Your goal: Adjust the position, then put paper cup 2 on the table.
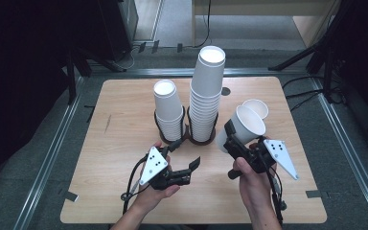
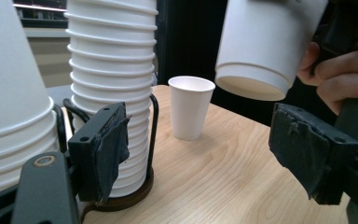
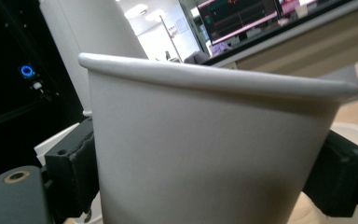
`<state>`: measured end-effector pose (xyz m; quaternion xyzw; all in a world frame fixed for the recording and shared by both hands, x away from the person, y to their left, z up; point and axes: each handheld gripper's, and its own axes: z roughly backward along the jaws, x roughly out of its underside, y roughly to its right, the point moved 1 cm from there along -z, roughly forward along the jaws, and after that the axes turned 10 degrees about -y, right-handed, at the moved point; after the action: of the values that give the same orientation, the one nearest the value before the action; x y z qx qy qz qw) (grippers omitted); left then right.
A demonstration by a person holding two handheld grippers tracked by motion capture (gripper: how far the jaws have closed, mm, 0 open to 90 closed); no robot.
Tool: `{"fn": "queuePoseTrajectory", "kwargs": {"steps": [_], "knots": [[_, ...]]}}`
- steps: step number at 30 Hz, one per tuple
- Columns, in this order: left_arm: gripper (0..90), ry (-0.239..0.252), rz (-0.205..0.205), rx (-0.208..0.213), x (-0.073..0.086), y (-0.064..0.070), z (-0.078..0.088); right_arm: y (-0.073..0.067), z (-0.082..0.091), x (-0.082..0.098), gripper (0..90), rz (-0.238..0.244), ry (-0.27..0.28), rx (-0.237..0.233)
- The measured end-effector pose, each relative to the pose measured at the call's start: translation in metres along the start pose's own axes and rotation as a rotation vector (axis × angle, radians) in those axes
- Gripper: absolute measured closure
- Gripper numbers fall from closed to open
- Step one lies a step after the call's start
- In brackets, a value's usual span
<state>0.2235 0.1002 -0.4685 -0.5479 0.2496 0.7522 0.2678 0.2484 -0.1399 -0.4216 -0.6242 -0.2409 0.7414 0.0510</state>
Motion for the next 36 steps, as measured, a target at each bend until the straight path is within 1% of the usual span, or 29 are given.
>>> {"fn": "queuePoseTrajectory", "kwargs": {"steps": [2,4,6,7,8,9,11,12,14,16,18,20,23,25,26,28,29,32,36], "knots": [[19.4,-0.005,0.011,-0.003,0.0,-0.003,0.001,0.001,0.002,-0.001,12.9,0.078,0.013,0.028],[19.3,-0.007,0.011,-0.011,0.0,-0.005,0.002,0.002,0.004,-0.003,12.9,0.136,0.018,0.028],[18.5,-0.009,0.016,-0.016,-0.001,-0.007,0.005,0.005,0.004,-0.004,12.8,0.172,0.016,0.038],[17.8,-0.012,0.012,-0.019,-0.001,-0.009,0.006,0.007,0.005,-0.005,12.8,0.185,0.016,0.051],[16.7,-0.017,0.013,-0.021,-0.001,-0.01,0.009,0.008,0.005,-0.006,12.6,0.195,0.014,0.055],[15.6,-0.021,0.015,-0.023,0.0,-0.013,0.011,0.01,0.005,-0.007,12.5,0.198,0.012,0.056],[12.9,-0.031,0.024,-0.032,0.002,-0.018,0.016,0.014,0.005,-0.007,12.6,0.208,0.023,0.082],[12.7,-0.036,0.028,-0.036,0.004,-0.021,0.019,0.015,0.005,-0.007,12.6,0.208,0.022,0.087],[11.0,-0.047,0.044,-0.049,0.008,-0.027,0.024,0.017,0.006,-0.007,12.5,0.203,0.015,0.081],[9.9,-0.058,0.058,-0.06,0.013,-0.032,0.029,0.018,0.006,-0.006,12.5,0.219,0.01,0.071],[9.4,-0.065,0.069,-0.071,0.016,-0.036,0.034,0.019,0.007,-0.006,12.4,0.231,0.014,0.075],[9.1,-0.071,0.07,-0.088,0.02,-0.039,0.039,0.021,0.008,-0.007,12.5,0.218,0.003,0.055],[9.0,-0.078,0.082,-0.112,0.026,-0.046,0.048,0.024,0.008,-0.007,12.8,0.223,0.023,0.029],[9.0,-0.085,0.092,-0.13,0.031,-0.052,0.054,0.027,0.008,-0.008,13.0,0.241,0.038,0.044],[9.0,-0.088,0.109,-0.135,0.034,-0.055,0.056,0.029,0.009,-0.008,13.1,0.25,0.042,0.049],[9.0,-0.096,0.13,-0.151,0.039,-0.061,0.061,0.032,0.009,-0.008,13.2,0.269,0.069,0.054],[9.0,-0.098,0.138,-0.16,0.042,-0.064,0.064,0.033,0.009,-0.009,13.2,0.281,0.07,0.05],[8.9,-0.11,0.16,-0.183,0.051,-0.072,0.071,0.039,0.01,-0.008,13.2,0.314,0.068,0.065],[8.9,-0.123,0.191,-0.221,0.062,-0.085,0.078,0.048,0.009,-0.005,13.2,0.341,0.069,0.084]]}}
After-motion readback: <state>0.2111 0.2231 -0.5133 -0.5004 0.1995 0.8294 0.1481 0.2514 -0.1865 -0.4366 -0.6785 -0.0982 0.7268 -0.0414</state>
